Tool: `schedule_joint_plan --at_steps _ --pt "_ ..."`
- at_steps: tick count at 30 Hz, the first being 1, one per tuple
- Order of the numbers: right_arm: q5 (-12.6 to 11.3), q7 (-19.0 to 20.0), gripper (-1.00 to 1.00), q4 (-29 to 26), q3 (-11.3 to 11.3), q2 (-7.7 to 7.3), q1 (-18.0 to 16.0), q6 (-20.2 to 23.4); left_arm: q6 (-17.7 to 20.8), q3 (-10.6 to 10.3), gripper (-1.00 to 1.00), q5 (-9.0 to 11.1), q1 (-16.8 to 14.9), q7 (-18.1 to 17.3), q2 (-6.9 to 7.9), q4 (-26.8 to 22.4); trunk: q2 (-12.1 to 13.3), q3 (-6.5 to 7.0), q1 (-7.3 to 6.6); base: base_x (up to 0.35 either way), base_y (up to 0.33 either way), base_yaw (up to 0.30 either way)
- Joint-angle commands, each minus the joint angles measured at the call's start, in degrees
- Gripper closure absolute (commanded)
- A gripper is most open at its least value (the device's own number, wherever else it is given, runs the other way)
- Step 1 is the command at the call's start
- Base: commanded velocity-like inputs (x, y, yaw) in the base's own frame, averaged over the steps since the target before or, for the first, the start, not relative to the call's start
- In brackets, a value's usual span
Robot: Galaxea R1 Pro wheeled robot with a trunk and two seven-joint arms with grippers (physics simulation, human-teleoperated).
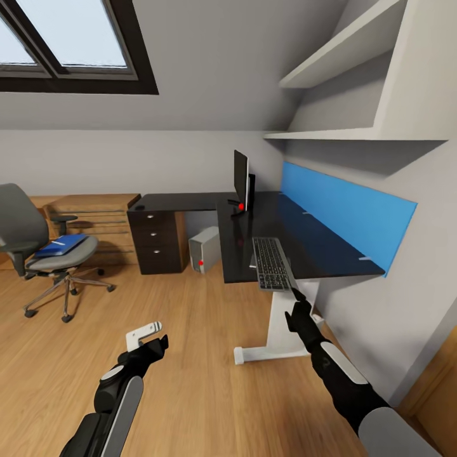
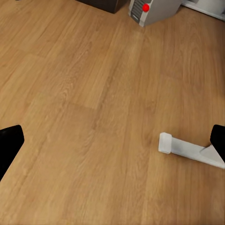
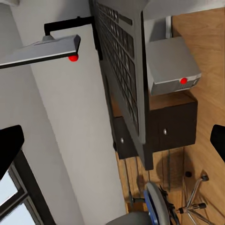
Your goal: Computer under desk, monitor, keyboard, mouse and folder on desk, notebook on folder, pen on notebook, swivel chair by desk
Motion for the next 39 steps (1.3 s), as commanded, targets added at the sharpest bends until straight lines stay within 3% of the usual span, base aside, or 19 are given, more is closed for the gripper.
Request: schedule_joint_plan --at_steps 1,17,39 --pt "-0.64 0.21 -1.00 0.15 0.24 -0.08 -0.05 -0.13 0.11 -0.06 -1.00 0.60 -0.04 0.55 0.00 0.01 -0.03 -0.06 0.01 0.189 0.000 0.000" --pt "-0.73 -4.32 -1.00 3.16 -0.82 0.15 -0.05 -0.20 0.13 -0.09 -1.00 0.60 -0.04 0.50 0.05 0.72 -0.03 -0.06 0.01 0.115 0.016 0.000" --pt "-0.53 -5.14 -1.00 3.20 -0.66 0.34 -0.05 -0.27 0.15 -0.06 -1.00 0.61 -0.04 0.54 0.09 0.81 -0.03 -0.06 0.01 0.012 0.112 0.000"
